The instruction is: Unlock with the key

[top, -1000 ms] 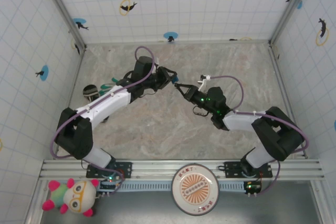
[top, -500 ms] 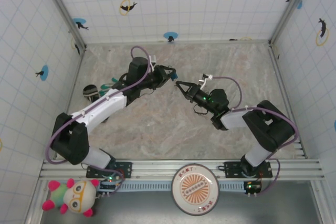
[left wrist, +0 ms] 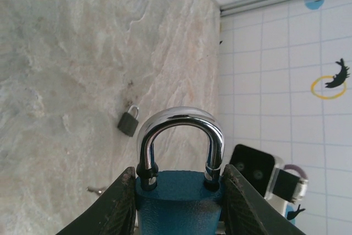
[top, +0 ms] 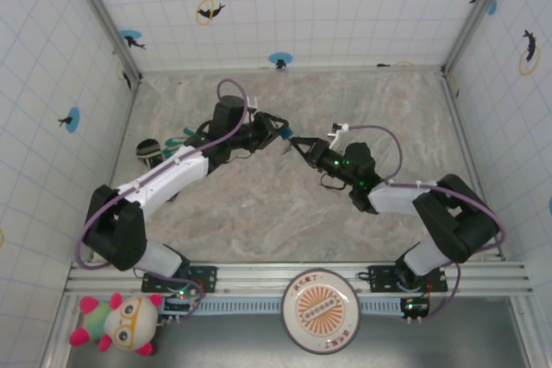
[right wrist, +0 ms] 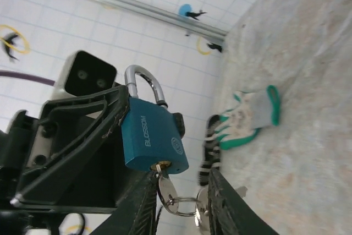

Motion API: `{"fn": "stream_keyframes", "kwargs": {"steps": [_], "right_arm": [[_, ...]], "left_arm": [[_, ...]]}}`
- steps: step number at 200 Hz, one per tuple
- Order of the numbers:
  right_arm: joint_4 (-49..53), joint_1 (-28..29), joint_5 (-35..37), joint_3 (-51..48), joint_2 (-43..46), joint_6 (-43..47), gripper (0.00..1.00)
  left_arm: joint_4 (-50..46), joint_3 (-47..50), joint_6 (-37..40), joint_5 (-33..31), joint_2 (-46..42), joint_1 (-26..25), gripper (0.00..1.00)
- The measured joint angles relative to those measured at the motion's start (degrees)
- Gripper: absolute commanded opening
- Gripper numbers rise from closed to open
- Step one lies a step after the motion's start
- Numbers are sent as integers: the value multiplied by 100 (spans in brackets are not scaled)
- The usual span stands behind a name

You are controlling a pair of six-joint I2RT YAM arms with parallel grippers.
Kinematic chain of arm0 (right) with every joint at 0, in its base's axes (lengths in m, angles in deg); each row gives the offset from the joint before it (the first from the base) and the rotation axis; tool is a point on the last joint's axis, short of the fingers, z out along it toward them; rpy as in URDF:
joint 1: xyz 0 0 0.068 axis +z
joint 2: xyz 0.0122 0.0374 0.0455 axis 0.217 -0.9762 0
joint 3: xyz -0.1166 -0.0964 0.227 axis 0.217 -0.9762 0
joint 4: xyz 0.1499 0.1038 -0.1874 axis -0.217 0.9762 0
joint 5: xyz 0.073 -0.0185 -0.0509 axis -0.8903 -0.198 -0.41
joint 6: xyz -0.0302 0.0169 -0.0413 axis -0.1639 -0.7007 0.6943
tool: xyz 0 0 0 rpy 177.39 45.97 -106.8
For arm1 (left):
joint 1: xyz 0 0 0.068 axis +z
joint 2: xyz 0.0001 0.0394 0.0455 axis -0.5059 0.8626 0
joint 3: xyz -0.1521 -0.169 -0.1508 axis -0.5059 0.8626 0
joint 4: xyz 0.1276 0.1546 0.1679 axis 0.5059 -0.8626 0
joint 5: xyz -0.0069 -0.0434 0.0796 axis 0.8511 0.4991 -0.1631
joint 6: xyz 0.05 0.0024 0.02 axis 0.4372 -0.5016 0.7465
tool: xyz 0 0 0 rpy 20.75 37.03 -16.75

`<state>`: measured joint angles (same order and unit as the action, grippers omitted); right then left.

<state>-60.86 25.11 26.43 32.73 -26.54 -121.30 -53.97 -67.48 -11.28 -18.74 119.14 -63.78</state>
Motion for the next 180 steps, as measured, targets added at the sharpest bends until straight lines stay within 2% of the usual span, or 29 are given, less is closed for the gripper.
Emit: {"fn": "stream_keyframes", "kwargs": {"steps": [36, 72, 106, 180], "right_arm": [[1906, 361, 719, 505, 507, 1145, 40], [2857, 697, 1408, 522, 807, 1897, 43], [3088, 855, 1718, 522, 885, 2297, 44], [2916, 852, 1978, 525, 1038, 2579, 48]], "left_arm": [[-247, -136, -35, 68, 170, -4, 0], [-358, -146, -114, 136, 245, -4, 0], [-490, -146, -129, 149, 249, -4, 0], [-555, -179, -133, 192, 249, -4, 0]]}}
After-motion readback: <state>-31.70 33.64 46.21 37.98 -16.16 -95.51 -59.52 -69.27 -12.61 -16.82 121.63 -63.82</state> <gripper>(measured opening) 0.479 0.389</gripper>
